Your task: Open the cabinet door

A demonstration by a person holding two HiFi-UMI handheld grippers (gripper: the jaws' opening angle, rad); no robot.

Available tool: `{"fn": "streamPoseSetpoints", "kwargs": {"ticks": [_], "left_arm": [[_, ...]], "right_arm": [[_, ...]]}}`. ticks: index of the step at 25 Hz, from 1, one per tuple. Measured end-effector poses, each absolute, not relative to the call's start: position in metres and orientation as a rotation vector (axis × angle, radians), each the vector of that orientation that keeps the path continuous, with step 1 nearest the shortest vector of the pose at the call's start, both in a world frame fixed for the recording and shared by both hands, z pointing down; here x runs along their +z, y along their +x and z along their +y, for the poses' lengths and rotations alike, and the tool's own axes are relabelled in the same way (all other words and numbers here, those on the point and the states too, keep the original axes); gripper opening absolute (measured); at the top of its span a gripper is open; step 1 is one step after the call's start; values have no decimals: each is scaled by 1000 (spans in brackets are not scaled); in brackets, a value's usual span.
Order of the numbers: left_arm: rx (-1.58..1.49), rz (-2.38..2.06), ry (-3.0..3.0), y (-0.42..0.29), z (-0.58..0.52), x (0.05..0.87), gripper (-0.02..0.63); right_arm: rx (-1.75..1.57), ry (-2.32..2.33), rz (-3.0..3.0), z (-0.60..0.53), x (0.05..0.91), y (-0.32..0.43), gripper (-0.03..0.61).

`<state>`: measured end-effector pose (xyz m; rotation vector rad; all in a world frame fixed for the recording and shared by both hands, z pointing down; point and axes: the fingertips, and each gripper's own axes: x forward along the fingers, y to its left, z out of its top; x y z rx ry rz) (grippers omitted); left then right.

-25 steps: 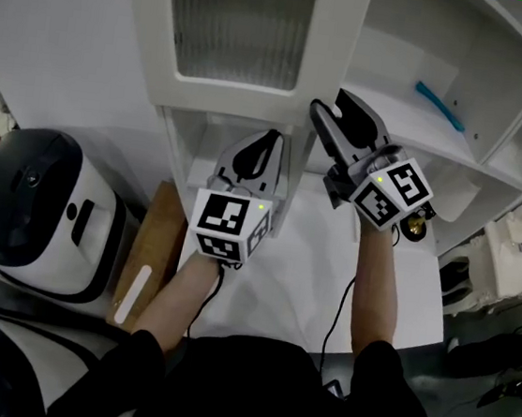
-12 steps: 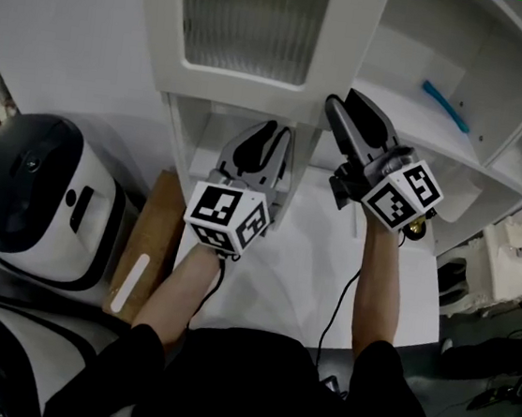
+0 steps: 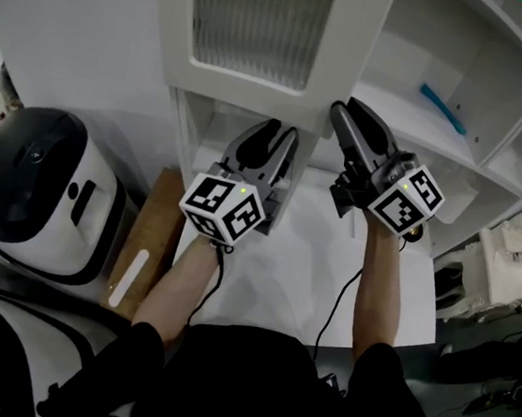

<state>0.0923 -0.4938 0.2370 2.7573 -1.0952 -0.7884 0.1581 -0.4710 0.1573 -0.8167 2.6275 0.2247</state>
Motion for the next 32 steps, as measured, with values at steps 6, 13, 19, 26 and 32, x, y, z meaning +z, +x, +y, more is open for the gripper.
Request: {"fn": "streamPoseSetpoints", "kwargs": {"ticks": [6, 13, 19, 26, 32], "left_arm": [[-863, -995, 2707, 90, -482, 239, 129], [-960, -870, 2627, 85, -469, 232, 127], [-996, -819, 2557, 78, -460, 231, 127], [-987, -921, 2485, 74, -448, 232, 126], [-973, -940, 2486, 67, -436, 231, 124]], "right_arm": [[218, -787, 2649, -456, 159, 153, 91], [202, -762, 2668, -442, 157, 146, 84], [192, -791, 2666, -429, 158, 140, 83], [174, -773, 2666, -417, 158, 135, 76], [181, -768, 2670, -403, 158, 128, 74]]}}
